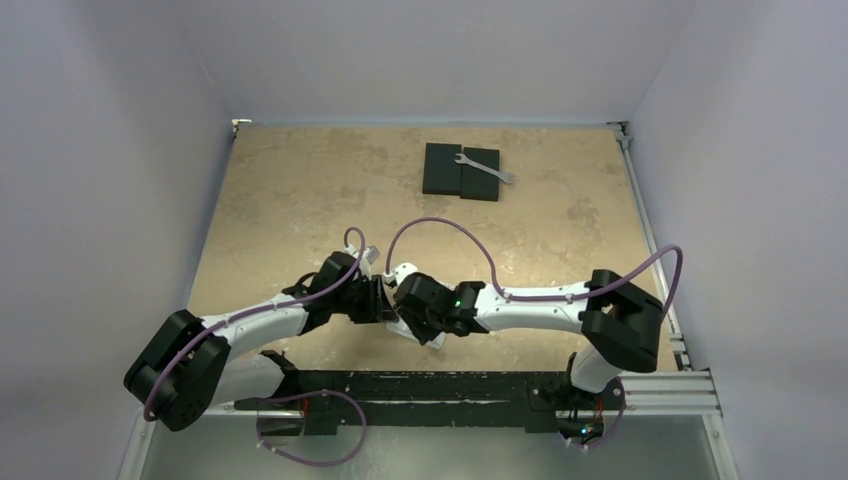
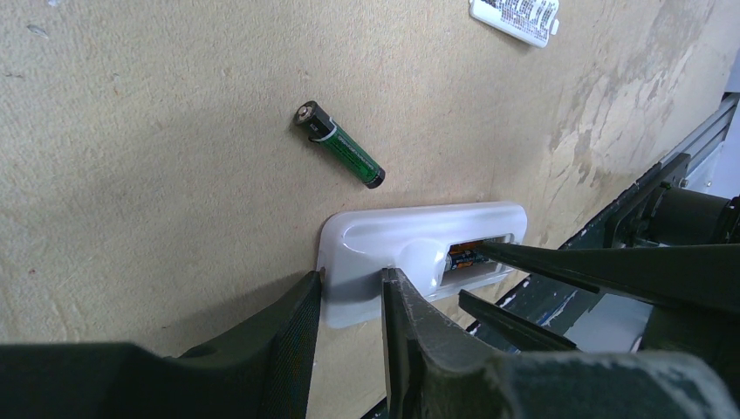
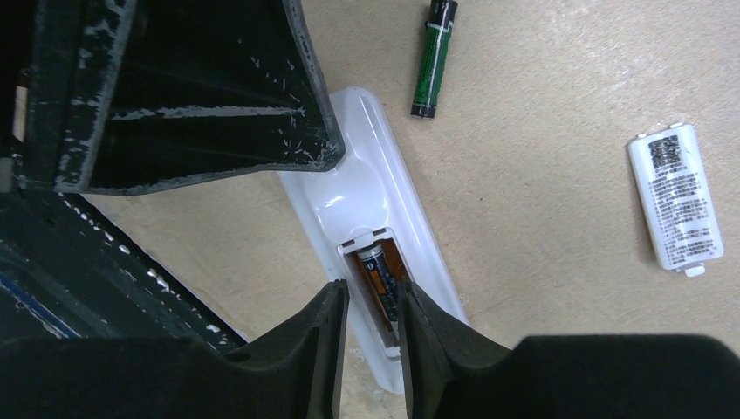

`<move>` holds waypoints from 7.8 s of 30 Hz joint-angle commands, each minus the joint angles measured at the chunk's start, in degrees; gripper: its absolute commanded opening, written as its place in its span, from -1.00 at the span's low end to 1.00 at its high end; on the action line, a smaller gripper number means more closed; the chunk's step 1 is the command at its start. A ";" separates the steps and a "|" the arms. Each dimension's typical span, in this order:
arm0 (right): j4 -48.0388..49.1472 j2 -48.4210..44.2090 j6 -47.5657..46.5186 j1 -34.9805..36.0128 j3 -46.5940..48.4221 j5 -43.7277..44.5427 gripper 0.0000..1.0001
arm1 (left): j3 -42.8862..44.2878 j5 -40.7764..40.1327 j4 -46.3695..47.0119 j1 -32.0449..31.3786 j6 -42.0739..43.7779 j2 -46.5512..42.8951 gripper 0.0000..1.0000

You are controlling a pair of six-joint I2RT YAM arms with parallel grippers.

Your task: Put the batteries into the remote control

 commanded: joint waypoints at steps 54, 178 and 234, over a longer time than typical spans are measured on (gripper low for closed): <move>1.47 -8.78 -1.28 -2.74 -2.61 8.22 -0.09 | 7.24 -1.95 -15.60 -2.68 -1.55 -5.78 -0.09; 10.22 -33.23 9.89 -4.38 -16.74 7.14 0.26 | 23.34 -33.69 -26.49 -18.92 4.72 -10.26 -0.05; 13.40 13.05 1.01 -9.19 9.19 10.47 0.03 | 19.55 -35.87 -28.38 -18.96 5.00 -15.63 0.00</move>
